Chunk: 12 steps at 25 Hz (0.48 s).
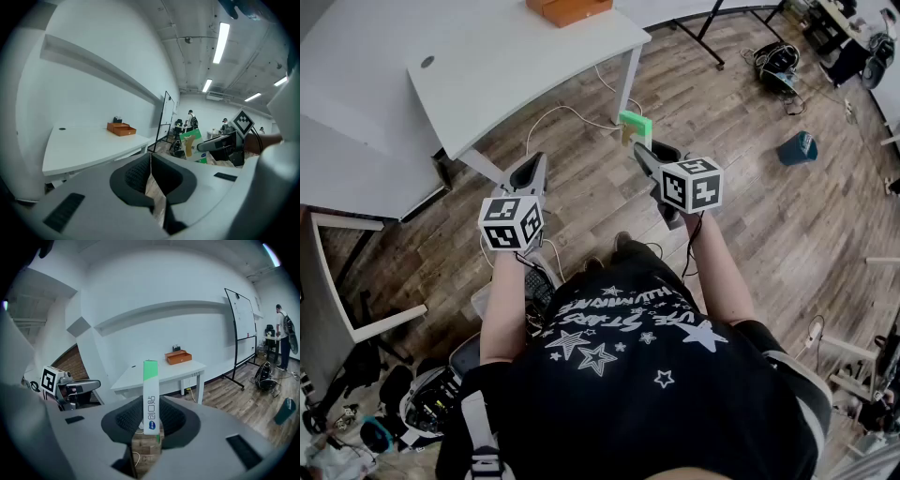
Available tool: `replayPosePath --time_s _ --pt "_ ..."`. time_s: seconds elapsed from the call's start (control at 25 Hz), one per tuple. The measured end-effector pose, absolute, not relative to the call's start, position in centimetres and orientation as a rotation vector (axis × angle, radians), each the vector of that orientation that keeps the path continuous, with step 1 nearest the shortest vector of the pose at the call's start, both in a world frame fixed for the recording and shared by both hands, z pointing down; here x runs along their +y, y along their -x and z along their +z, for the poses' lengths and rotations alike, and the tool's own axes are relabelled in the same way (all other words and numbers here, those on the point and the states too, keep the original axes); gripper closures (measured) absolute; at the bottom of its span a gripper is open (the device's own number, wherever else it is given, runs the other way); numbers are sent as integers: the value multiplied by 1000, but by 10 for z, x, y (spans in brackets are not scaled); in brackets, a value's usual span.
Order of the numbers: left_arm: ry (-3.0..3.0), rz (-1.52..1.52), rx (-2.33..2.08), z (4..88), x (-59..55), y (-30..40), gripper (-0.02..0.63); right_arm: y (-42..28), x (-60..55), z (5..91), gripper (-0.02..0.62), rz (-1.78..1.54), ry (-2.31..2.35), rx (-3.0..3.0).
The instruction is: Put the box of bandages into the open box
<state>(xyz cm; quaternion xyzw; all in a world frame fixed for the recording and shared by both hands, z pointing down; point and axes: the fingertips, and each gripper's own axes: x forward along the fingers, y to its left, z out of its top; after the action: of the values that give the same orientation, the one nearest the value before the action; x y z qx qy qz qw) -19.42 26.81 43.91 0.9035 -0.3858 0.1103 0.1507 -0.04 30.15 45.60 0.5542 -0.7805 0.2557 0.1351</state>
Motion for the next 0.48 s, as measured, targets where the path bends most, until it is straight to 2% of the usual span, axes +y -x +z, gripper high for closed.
replayPosePath --time_s 0.48 --pt "-2577 295 -1103 444 270 209 581 12 307 457 482 724 -1601 -2242"
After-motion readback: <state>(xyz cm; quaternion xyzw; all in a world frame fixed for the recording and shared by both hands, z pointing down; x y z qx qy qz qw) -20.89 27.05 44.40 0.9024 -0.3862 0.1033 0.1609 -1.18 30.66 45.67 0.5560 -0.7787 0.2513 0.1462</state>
